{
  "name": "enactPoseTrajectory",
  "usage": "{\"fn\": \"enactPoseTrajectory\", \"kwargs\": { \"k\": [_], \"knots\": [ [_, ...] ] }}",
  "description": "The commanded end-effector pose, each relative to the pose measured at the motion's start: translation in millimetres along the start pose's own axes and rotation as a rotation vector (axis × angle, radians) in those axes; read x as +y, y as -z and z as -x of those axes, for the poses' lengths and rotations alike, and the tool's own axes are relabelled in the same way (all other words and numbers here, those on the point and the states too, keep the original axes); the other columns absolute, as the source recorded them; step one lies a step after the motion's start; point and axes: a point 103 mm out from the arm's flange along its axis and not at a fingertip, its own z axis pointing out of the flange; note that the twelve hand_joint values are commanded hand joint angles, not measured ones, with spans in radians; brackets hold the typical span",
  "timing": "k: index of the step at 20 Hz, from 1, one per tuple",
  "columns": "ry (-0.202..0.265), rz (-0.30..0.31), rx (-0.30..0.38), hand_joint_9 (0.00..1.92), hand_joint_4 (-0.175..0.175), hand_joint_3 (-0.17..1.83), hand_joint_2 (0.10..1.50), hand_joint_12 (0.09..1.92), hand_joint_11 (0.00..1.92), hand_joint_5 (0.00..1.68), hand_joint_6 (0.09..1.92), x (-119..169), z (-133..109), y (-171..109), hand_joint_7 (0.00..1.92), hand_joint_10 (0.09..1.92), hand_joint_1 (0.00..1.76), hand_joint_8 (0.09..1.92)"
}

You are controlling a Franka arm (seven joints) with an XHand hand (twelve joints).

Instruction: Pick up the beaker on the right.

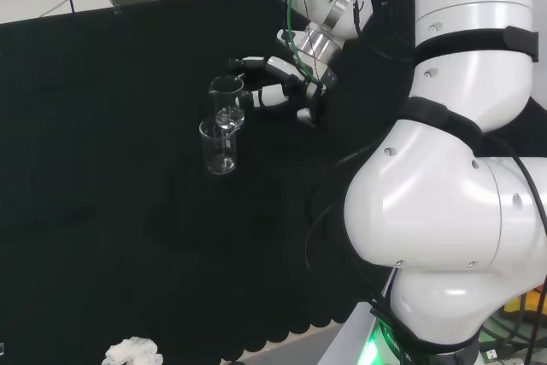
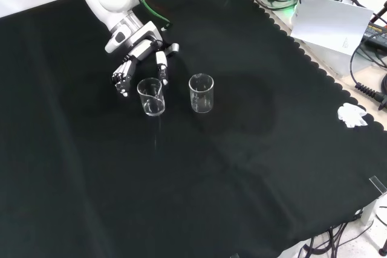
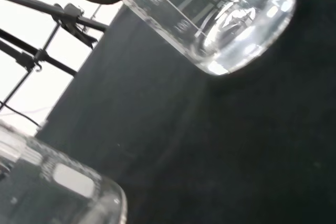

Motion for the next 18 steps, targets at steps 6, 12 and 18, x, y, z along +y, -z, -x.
{"fn": "enactPoseTrajectory", "kwargs": {
  "k": [6,12,18],
  "knots": [
    [0.013,-0.034,-0.025,0.41,-0.041,-0.17,0.85,1.4,0.03,0.4,0.09,0.5,-6.0,-7.1,0.24,0.62,0.88,0.7],
    [0.019,-0.047,-0.029,0.41,-0.041,-0.17,0.85,1.4,0.03,0.4,0.09,9.5,-25.0,-17.8,0.24,0.62,0.87,0.7],
    [-0.013,-0.025,-0.037,0.4,-0.043,-0.17,0.85,1.4,0.03,0.39,0.09,14.2,-32.5,-29.9,0.24,0.61,0.86,0.7]
  ]
}}
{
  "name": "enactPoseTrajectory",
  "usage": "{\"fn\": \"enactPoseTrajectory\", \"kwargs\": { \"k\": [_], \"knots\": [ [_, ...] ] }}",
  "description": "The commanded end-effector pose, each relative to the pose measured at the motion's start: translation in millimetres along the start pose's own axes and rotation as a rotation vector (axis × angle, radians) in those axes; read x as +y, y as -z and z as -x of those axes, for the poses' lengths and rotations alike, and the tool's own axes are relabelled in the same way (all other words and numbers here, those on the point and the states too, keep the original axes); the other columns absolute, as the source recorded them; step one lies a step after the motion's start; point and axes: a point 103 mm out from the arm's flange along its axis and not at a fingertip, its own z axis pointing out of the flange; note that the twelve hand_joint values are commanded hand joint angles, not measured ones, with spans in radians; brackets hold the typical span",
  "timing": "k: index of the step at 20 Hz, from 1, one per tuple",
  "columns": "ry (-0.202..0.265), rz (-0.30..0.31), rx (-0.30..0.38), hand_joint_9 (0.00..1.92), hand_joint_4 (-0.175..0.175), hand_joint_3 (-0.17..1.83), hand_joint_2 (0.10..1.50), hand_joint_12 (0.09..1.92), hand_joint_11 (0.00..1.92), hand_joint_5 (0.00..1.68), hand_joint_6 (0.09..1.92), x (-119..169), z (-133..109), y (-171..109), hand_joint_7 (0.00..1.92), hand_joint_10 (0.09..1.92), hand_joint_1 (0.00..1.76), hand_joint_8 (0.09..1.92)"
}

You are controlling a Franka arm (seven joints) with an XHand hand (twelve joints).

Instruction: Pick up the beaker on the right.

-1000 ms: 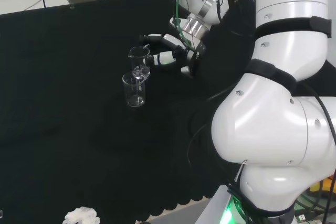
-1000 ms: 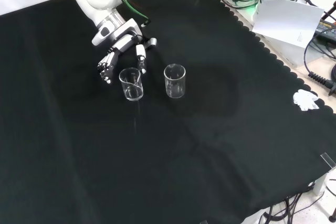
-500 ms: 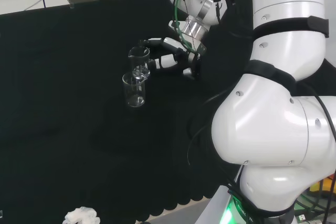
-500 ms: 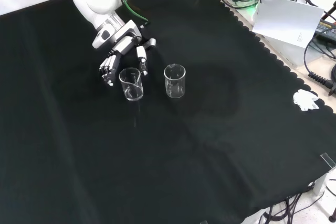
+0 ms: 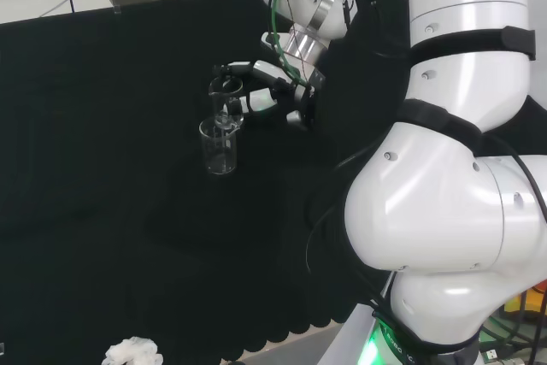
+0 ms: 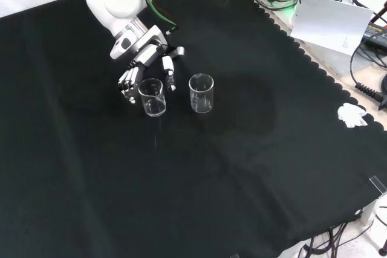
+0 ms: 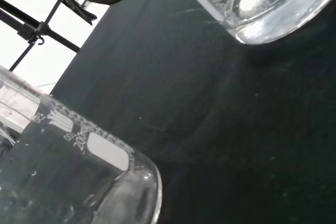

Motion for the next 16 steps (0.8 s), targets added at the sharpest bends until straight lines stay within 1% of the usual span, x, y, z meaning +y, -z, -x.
{"fn": "enactPoseTrajectory", "kwargs": {
  "k": [1,4,7,9,11,16],
  "knots": [
    [-0.03,0.024,-0.008,0.4,-0.044,-0.17,0.85,1.4,0.03,0.4,0.09,6.5,-8.8,-10.4,0.24,0.61,0.86,0.7],
    [-0.053,0.05,-0.011,0.41,-0.046,-0.17,0.85,1.41,0.03,0.41,0.09,7.1,-10.2,-12.6,0.25,0.62,0.86,0.7],
    [-0.068,0.075,-0.017,0.5,-0.052,-0.17,0.86,1.4,0.07,0.44,0.09,8.0,-12.6,-12.3,0.33,0.63,0.88,0.74],
    [-0.074,0.086,-0.009,0.59,-0.059,-0.17,0.87,1.39,0.11,0.46,0.09,8.9,-13.2,-11.7,0.42,0.65,0.91,0.78],
    [-0.076,0.09,-0.001,0.62,-0.062,-0.17,0.87,1.39,0.13,0.47,0.09,9.8,-13.8,-10.7,0.45,0.65,0.92,0.8],
    [-0.077,0.073,0.013,0.71,-0.078,-0.17,0.88,1.37,0.2,0.51,0.09,12.0,-13.8,-10.3,0.54,0.68,0.94,0.87]
  ]
}}
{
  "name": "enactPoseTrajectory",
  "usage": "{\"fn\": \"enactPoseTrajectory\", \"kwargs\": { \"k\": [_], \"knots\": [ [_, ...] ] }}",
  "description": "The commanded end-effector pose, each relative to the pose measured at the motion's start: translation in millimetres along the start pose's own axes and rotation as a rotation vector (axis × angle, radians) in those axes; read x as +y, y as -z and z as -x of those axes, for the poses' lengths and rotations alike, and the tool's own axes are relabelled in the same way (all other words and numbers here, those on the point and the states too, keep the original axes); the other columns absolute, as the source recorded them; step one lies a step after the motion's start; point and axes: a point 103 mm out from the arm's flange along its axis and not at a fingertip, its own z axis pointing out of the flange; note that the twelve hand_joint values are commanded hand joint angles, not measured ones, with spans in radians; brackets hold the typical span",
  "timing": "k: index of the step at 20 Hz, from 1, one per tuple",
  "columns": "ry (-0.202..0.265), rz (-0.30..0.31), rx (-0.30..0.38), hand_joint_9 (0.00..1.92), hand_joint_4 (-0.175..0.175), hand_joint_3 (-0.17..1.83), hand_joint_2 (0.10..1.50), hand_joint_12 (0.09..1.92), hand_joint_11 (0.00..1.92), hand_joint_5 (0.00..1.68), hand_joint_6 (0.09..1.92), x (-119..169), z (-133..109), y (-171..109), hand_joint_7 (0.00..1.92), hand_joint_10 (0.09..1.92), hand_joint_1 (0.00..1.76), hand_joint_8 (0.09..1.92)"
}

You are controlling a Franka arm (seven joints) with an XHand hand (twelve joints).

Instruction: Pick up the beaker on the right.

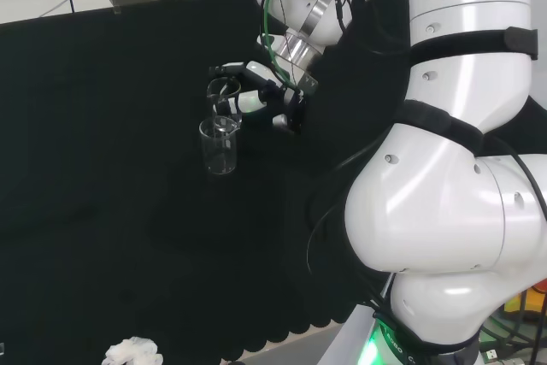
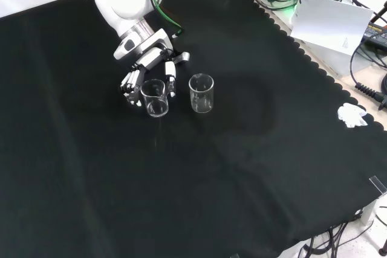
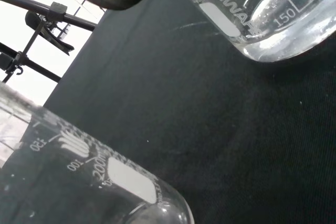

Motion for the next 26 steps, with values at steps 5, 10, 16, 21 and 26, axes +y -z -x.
{"fn": "enactPoseTrajectory", "kwargs": {
  "k": [5,10,16,21,26],
  "knots": [
    [-0.004,-0.036,0.025,0.72,-0.081,-0.17,0.88,1.36,0.21,0.54,0.11,3.5,-0.2,-3.7,0.55,0.67,0.94,0.91],
    [-0.004,-0.047,0.039,0.71,-0.082,-0.17,0.88,1.36,0.21,0.54,0.12,3.1,1.2,-7.8,0.55,0.67,0.94,0.91],
    [-0.008,-0.048,0.047,0.7,-0.083,-0.17,0.88,1.36,0.21,0.54,0.13,2.5,-0.1,-10.5,0.54,0.67,0.93,0.92],
    [-0.013,-0.044,0.045,0.7,-0.07,-0.17,0.88,1.37,0.21,0.44,0.86,-1.7,19.5,-2.0,0.53,0.67,0.93,0.93],
    [-0.013,-0.03,0.046,0.69,-0.069,-0.17,0.88,1.37,0.21,0.39,1.08,-1.2,19.1,0.9,0.53,0.68,0.93,0.94]
  ]
}}
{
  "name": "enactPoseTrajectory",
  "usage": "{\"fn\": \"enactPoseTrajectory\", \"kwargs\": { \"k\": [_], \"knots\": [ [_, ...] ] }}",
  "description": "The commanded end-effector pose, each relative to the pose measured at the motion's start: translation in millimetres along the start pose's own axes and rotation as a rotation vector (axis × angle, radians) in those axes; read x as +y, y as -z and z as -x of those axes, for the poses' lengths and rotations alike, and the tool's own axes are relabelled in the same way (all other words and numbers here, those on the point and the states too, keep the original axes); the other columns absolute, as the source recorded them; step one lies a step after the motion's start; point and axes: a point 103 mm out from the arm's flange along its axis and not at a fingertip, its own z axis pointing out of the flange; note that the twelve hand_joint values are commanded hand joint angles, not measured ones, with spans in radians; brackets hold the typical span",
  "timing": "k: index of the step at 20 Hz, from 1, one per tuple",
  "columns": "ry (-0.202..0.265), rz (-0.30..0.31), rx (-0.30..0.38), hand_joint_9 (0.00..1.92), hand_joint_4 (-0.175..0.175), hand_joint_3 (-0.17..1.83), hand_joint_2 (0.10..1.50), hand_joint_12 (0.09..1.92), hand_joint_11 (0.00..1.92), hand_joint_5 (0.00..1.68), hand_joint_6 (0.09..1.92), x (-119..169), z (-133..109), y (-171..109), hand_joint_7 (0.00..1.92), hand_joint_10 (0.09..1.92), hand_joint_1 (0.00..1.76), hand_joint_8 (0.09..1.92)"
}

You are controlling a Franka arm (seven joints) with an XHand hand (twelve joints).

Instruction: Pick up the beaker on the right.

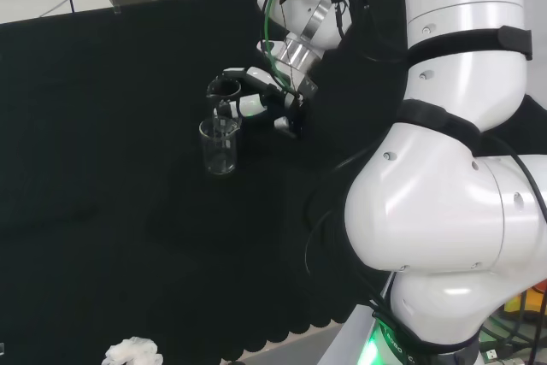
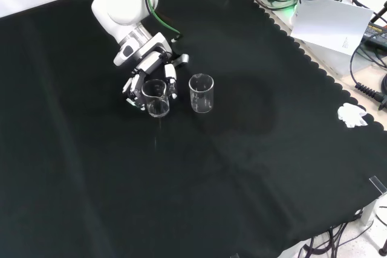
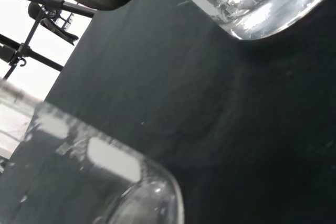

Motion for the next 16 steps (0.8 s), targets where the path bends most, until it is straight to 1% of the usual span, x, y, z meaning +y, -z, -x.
{"fn": "enactPoseTrajectory", "kwargs": {
  "k": [1,3,5,6,7,8,9,10,11,12,14,16],
  "knots": [
    [0.001,0.017,-0.002,0.69,-0.069,-0.17,0.88,1.37,0.21,0.39,1.08,-1.3,5.2,7.3,0.53,0.68,0.93,0.94],
    [0.003,0.032,0.006,0.69,-0.069,-0.17,0.88,1.37,0.21,0.39,1.08,-1.4,3.9,7.9,0.53,0.68,0.93,0.94],
    [0.002,0.066,-0.005,0.71,-0.058,-0.17,0.9,1.37,0.23,0.53,1.12,-1.2,0.7,9.9,0.54,0.68,0.93,0.94],
    [-0.004,0.086,-0.03,0.78,0.027,-0.12,0.95,1.35,0.3,0.76,0.99,-0.9,-2.2,11.4,0.64,0.67,0.98,0.9],
    [-0.015,0.108,-0.046,0.86,0.094,-0.13,1.0,1.33,0.36,0.97,0.83,-0.7,-4.8,12.9,0.74,0.62,1.03,0.85],
    [-0.025,0.13,-0.074,1.05,0.109,-0.15,1.02,1.19,0.65,1.15,0.64,-0.8,-8.0,14.9,0.97,0.59,1.08,0.79],
    [-0.028,0.145,-0.088,1.22,0.11,-0.16,1.02,1.06,0.88,1.3,0.44,-0.6,-11.2,17.6,1.17,0.51,1.12,0.68],
    [-0.03,0.163,-0.104,1.35,0.104,-0.17,1.02,0.95,1.04,1.4,0.28,-1.1,-13.9,20.1,1.31,0.41,1.14,0.56],
    [-0.026,0.184,-0.121,1.43,0.102,-0.17,1.01,0.88,1.12,1.47,0.16,-1.6,-17.4,24.2,1.4,0.31,1.15,0.46],
    [-0.021,0.198,-0.133,1.49,0.099,-0.17,1.01,0.84,1.17,1.51,0.09,-1.9,-20.7,28.9,1.46,0.24,1.16,0.38],
    [-0.008,0.216,-0.161,1.62,0.149,-0.17,1.0,0.75,1.37,1.54,0.09,-2.6,-28.6,42.0,1.59,0.14,1.16,0.27],
    [-0.001,0.235,-0.191,1.68,0.169,-0.17,1.0,0.68,1.46,1.55,0.09,-4.8,-35.7,55.3,1.65,0.09,1.16,0.2]
  ]
}}
